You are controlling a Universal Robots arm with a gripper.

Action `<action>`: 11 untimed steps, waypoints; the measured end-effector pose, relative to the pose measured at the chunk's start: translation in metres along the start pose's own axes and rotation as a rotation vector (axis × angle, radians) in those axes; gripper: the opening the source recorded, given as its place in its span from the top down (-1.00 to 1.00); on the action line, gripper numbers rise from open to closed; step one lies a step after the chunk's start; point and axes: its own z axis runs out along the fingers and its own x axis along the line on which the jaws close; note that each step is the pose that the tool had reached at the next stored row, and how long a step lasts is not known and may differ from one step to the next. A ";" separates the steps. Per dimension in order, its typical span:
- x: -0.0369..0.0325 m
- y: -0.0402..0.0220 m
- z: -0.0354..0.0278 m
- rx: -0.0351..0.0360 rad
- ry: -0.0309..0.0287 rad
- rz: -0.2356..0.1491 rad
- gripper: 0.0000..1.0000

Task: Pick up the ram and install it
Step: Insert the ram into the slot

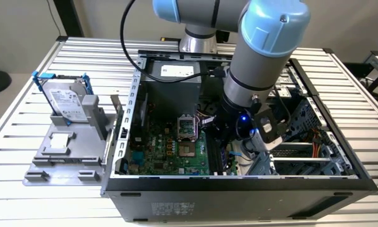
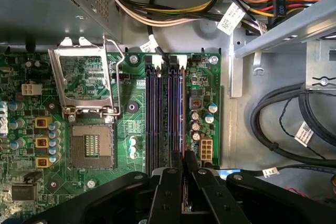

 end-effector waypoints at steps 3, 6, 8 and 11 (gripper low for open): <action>-0.0010 0.0000 0.0005 -0.0003 -0.0003 0.009 1.00; -0.0024 0.0001 0.0020 -0.0003 -0.0005 0.013 1.00; -0.0024 0.0000 0.0028 -0.0002 -0.0005 0.014 1.00; -0.0024 0.0000 0.0029 -0.0007 -0.0005 0.013 1.00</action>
